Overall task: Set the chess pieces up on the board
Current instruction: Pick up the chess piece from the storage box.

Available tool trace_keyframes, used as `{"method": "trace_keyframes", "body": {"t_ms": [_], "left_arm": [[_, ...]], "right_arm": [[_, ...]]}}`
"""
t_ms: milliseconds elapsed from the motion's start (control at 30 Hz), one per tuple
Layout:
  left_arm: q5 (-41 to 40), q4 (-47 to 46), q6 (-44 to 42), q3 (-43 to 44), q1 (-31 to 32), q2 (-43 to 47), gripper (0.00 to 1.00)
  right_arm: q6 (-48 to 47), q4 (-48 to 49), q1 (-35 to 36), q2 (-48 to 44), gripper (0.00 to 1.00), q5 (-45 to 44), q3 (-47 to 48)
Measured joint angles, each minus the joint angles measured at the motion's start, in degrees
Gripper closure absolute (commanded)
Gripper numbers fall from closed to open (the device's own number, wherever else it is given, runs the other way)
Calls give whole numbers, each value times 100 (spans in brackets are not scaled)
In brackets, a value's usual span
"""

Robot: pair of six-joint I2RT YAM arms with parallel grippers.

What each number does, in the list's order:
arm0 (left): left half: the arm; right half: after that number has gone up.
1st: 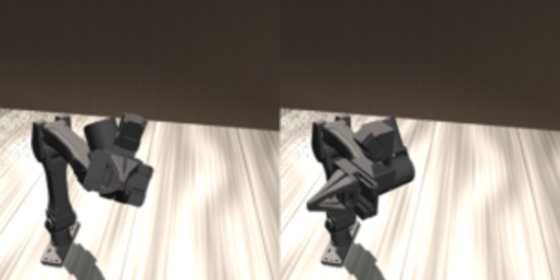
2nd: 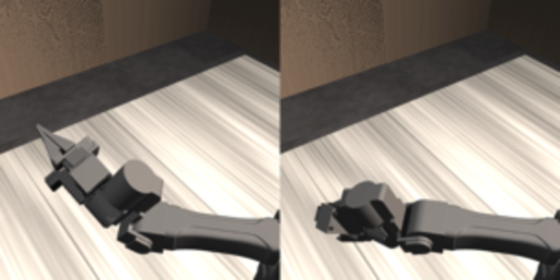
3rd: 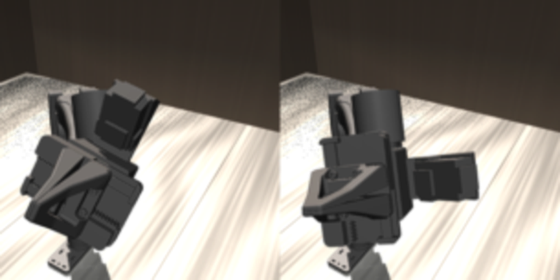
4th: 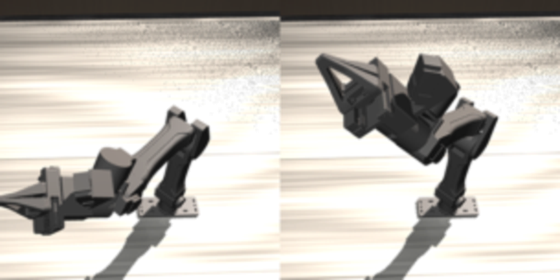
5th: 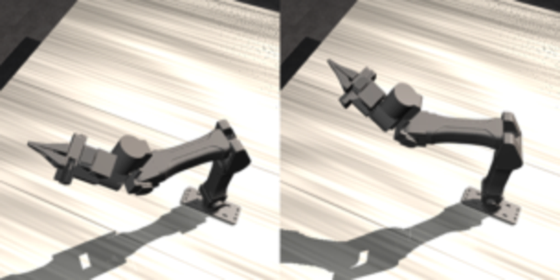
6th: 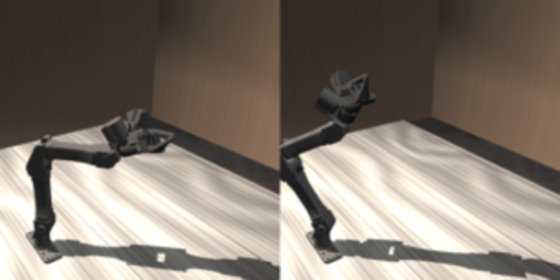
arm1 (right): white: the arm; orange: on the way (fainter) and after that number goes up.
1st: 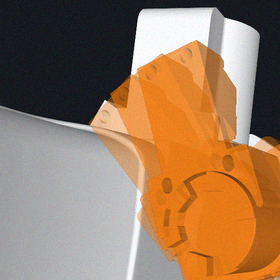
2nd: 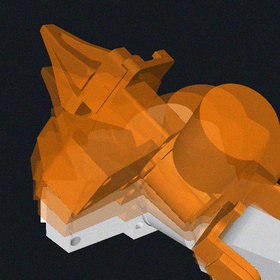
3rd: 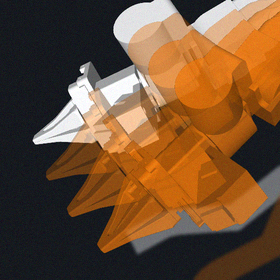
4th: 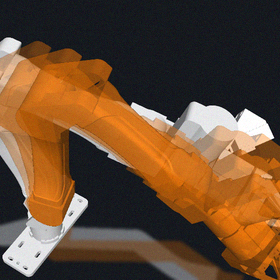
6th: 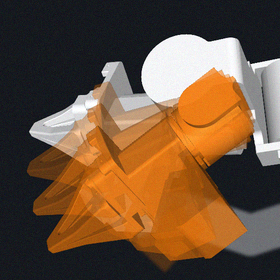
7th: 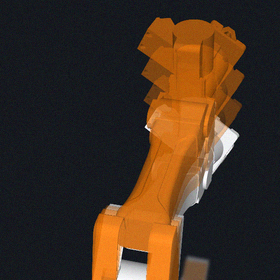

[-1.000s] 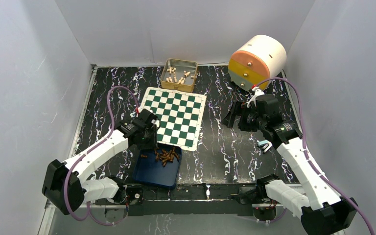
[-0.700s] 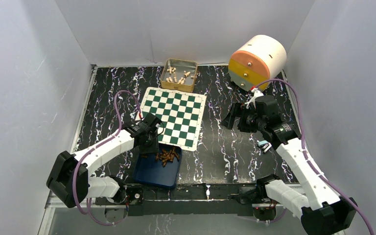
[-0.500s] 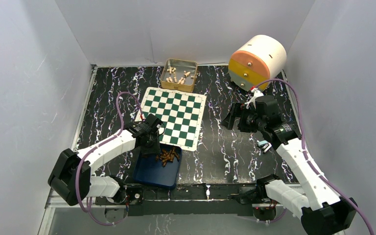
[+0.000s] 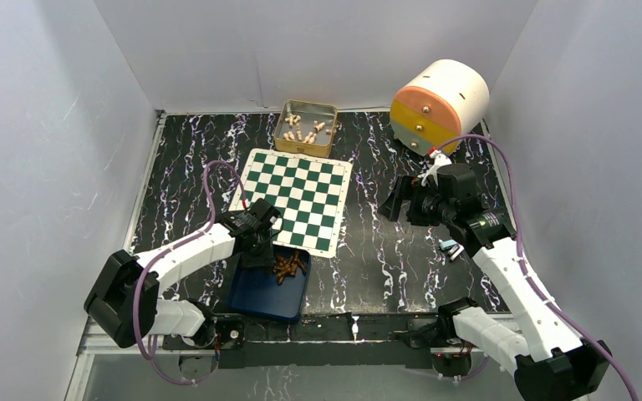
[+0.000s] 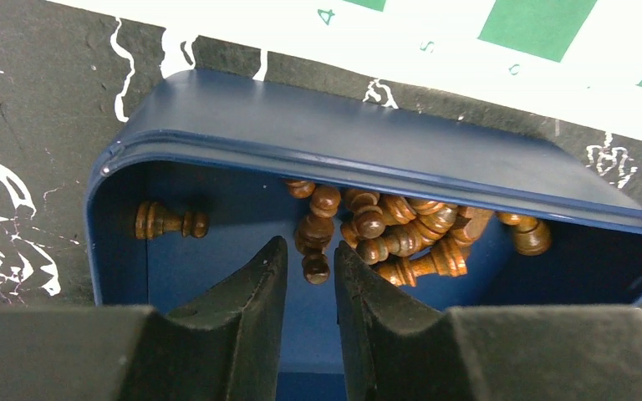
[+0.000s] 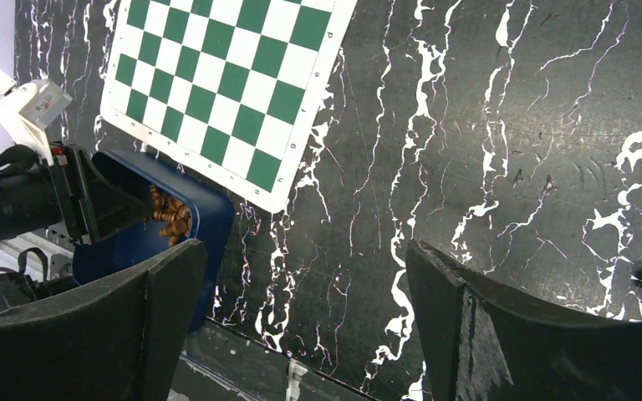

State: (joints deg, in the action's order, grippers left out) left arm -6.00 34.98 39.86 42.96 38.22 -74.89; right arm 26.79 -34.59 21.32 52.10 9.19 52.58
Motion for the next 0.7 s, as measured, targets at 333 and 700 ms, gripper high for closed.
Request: {"method": "trace_keyframes", "body": {"t_ms": [333, 700], "left_arm": [[7, -46, 4, -125, 39, -114, 83], [-2, 249, -13, -63, 59, 96, 93]], "right_arm": [[2, 0, 0, -2, 1, -4, 0], [24, 0, 0, -31, 1, -17, 0]]}}
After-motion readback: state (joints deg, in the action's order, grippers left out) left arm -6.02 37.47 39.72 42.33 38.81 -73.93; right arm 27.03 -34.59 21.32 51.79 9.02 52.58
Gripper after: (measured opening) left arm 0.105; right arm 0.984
